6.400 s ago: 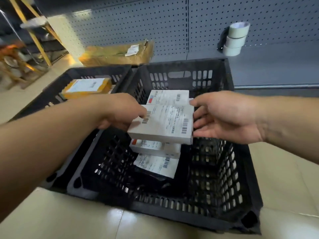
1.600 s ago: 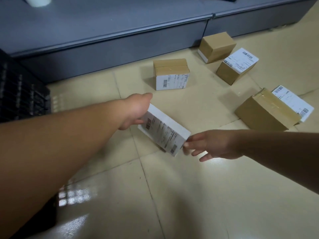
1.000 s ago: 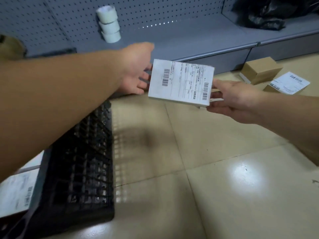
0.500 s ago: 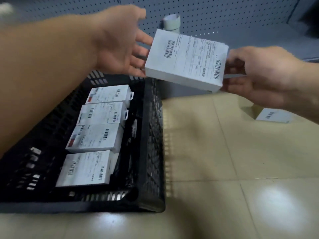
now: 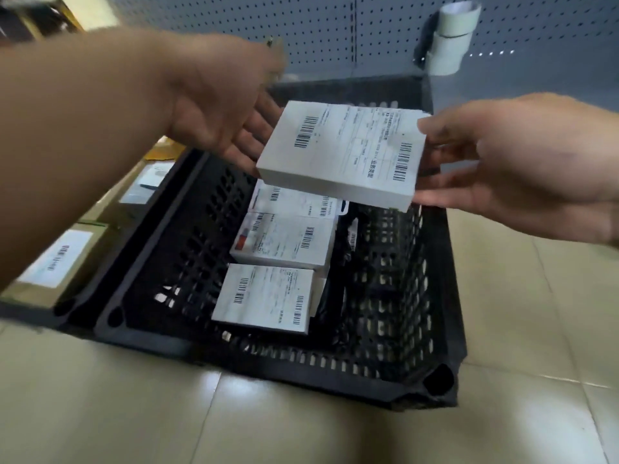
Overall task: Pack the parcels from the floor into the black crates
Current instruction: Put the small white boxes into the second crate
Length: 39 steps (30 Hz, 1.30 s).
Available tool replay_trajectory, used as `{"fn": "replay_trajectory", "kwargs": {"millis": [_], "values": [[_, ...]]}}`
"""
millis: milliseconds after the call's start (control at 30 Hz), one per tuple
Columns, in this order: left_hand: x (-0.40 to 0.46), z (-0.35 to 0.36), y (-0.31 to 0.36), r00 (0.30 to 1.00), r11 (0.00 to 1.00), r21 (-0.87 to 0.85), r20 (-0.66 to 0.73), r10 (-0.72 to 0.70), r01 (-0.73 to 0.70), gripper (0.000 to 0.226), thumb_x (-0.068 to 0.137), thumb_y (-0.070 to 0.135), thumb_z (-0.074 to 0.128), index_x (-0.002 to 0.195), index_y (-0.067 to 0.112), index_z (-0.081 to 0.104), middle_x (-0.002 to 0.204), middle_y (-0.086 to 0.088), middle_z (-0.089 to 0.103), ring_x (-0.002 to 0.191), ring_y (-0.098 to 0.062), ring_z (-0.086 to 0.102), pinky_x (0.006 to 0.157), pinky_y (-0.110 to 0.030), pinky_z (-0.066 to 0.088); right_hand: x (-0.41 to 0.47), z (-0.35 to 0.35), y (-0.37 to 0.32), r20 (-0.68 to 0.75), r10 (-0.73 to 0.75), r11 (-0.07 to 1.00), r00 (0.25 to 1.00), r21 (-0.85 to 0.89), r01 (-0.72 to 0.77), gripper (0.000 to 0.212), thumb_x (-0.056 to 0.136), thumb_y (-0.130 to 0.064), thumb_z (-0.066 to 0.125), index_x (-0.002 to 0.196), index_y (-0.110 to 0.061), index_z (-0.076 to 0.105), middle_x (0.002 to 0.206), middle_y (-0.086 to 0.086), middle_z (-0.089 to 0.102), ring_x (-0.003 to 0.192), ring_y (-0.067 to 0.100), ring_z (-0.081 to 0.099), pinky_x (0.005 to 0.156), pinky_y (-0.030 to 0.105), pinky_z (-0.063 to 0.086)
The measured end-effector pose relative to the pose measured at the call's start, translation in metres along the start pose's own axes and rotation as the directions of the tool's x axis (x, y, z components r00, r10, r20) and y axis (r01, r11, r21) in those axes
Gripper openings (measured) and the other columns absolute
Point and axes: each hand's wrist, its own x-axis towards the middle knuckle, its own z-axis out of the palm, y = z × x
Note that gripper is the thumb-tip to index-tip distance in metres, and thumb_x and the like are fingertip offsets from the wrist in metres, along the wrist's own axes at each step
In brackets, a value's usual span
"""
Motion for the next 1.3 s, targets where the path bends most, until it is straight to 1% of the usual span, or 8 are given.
{"fn": "replay_trajectory", "kwargs": {"millis": [167,267,367,533,700,967,1100,1300], "values": [[-0.012,-0.003,-0.042,0.994,0.993,0.047,0.014,-0.111,0.111,0.07,0.103,0.06,0.032,0.101,0.005,0.075,0.099,-0.019,0.078,0.089,-0.037,0.077,0.067,-0.047,0.064,0.014,0.049,0.012,0.089,0.196,0.981,0.977,-0.026,-0.194,0.027,0.097,-0.027,0.055,0.103,-0.008,0.071,0.085,0.01,0.079,0.076,0.03,0.077,0.058,0.036,0.061],[-0.014,0.001,-0.065,0.983,0.977,0.133,0.049,-0.176,0.168,0.059,0.106,0.051,0.04,0.09,0.009,0.079,0.091,-0.014,0.08,0.085,-0.035,0.078,0.075,-0.055,0.063,0.02,0.071,0.027,0.125,0.36,0.932,0.925,-0.085,-0.351,0.031,0.098,-0.034,0.054,0.109,-0.01,0.07,0.087,0.012,0.079,0.079,0.031,0.077,0.065,0.042,0.063],[-0.011,0.007,-0.086,0.951,0.95,0.197,0.144,-0.273,0.243,0.042,0.105,0.047,0.048,0.106,0.014,0.075,0.096,-0.014,0.08,0.089,-0.037,0.077,0.084,-0.055,0.061,0.023,0.086,0.043,0.124,0.476,0.878,0.871,-0.13,-0.461,0.027,0.1,-0.033,0.054,0.118,-0.015,0.064,0.089,0.013,0.079,0.082,0.032,0.077,0.075,0.047,0.062],[0.003,0.027,-0.115,0.913,0.885,0.351,0.155,-0.377,0.306,0.029,0.103,0.039,0.056,0.118,0.015,0.06,0.104,-0.019,0.077,0.091,-0.038,0.076,0.086,-0.053,0.061,0.028,0.108,0.075,0.098,0.577,0.806,0.811,-0.226,-0.546,0.022,0.103,-0.027,0.049,0.121,-0.022,0.061,0.086,0.007,0.079,0.074,0.026,0.077,0.059,0.038,0.062],[0.013,0.047,-0.133,0.891,0.834,0.458,0.168,-0.421,0.308,0.044,0.102,0.034,0.056,0.141,0.015,0.046,0.13,-0.025,0.063,0.104,-0.042,0.072,0.088,-0.053,0.061,0.03,0.127,0.107,0.04,0.657,0.718,0.753,-0.337,-0.609,0.025,0.102,-0.028,0.048,0.126,-0.031,0.055,0.092,0.003,0.08,0.075,0.023,0.077,0.08,0.041,0.06],[0.022,0.062,-0.137,0.92,0.742,0.628,0.099,-0.378,0.237,0.048,0.107,0.03,0.049,0.15,0.011,0.039,0.136,-0.017,0.05,0.114,-0.049,0.065,0.086,-0.051,0.062,0.031,0.141,0.131,-0.008,0.639,0.705,0.769,-0.393,-0.59,0.029,0.09,0.008,0.048,0.101,-0.012,0.066,0.086,-0.001,0.078,0.08,0.016,0.074,0.075,0.035,0.063],[0.027,0.058,-0.133,0.934,0.781,0.579,0.09,-0.346,0.234,0.057,0.102,0.037,0.057,0.151,0.013,0.039,0.154,-0.015,0.038,0.107,-0.041,0.065,0.08,-0.052,0.063,0.033,0.143,0.135,-0.073,0.579,0.717,0.812,-0.429,-0.55,0.018,0.083,0.012,0.049,0.08,-0.004,0.056,0.108,0.024,0.067,0.097,0.036,0.071,0.078,0.036,0.056],[0.028,0.057,-0.129,0.947,0.784,0.601,0.134,-0.293,0.158,0.046,0.101,0.025,0.062,0.142,0.009,0.05,0.127,-0.014,0.056,0.112,-0.028,0.062,0.087,-0.045,0.062,0.033,0.145,0.133,-0.011,0.502,0.735,0.865,-0.521,-0.434,0.045,0.08,0.004,0.048,0.123,-0.008,0.054,0.119,0.02,0.063,0.109,0.034,0.065,0.083,0.042,0.06]]}}
